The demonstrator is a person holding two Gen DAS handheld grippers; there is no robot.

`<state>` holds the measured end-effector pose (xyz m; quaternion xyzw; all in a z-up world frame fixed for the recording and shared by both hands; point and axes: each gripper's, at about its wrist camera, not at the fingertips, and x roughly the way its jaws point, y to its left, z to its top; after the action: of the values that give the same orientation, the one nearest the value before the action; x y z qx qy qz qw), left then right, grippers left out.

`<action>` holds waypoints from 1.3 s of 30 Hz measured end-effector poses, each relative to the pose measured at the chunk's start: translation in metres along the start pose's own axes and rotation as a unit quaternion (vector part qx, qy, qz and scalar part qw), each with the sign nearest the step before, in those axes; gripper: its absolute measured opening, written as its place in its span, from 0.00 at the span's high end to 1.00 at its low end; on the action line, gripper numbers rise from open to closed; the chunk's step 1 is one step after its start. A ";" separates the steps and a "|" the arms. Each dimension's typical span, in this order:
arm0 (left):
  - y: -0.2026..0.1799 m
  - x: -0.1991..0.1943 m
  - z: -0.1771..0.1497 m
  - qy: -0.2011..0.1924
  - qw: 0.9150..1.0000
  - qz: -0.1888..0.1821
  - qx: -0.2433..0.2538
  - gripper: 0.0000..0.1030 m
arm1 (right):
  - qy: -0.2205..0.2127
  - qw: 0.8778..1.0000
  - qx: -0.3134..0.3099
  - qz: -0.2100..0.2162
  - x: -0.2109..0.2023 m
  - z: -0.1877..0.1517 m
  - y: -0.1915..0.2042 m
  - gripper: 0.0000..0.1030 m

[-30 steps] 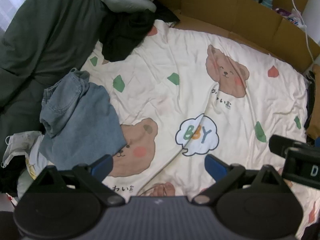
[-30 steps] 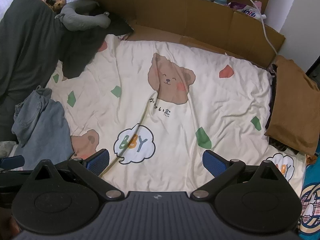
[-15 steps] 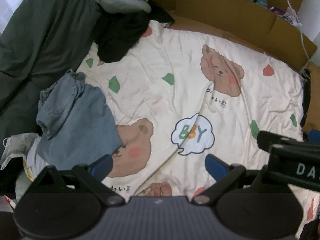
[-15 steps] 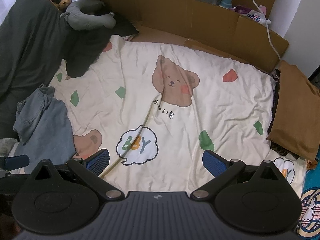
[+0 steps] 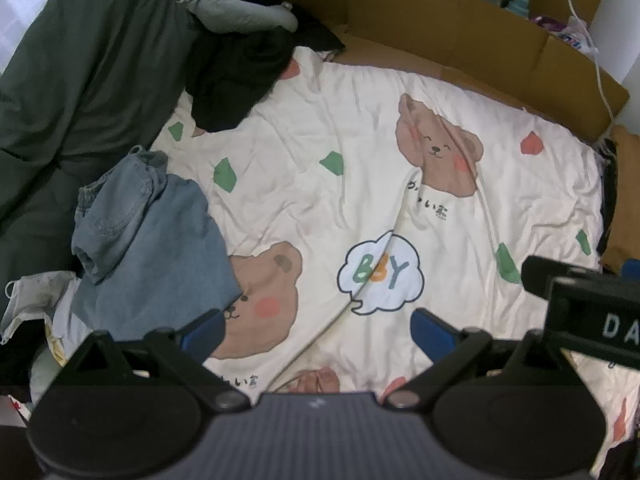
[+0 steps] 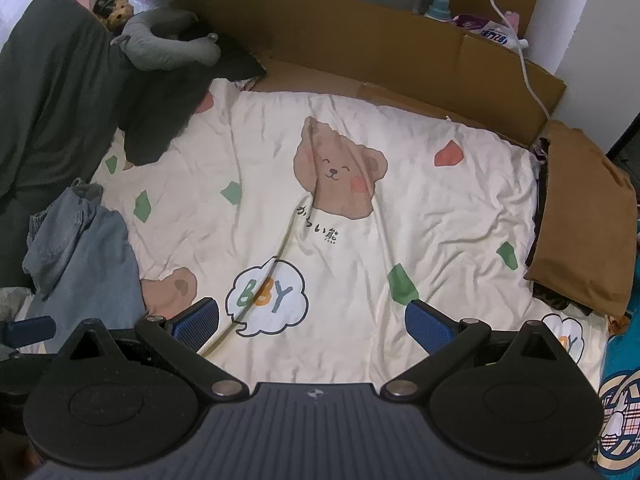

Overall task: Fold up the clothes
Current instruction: 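Move both tools toward the light-blue jeans lying on the duvet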

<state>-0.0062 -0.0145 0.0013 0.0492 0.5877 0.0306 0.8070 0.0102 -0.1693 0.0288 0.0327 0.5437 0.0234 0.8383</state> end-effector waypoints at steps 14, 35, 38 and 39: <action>0.002 -0.003 0.002 -0.003 1.000 -0.007 -0.004 0.03 | -0.002 1.000 0.015 -0.008 -0.006 -0.004 -0.017 0.01; -0.003 -0.019 0.006 -0.024 0.999 -0.019 -0.009 0.03 | -0.025 0.999 0.012 -0.021 -0.023 -0.013 -0.026 0.01; -0.006 -0.021 0.006 -0.030 0.999 -0.017 -0.006 0.03 | -0.033 0.999 0.015 -0.020 -0.030 -0.016 -0.031 0.01; -0.007 -0.022 0.006 -0.031 0.999 -0.016 -0.006 0.03 | -0.034 0.999 0.017 -0.021 -0.032 -0.017 -0.033 0.01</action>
<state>-0.0073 -0.0241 0.0227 0.0364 0.5626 0.0198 0.8257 -0.0181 -0.2040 0.0481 0.0366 0.5154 -0.0049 0.8562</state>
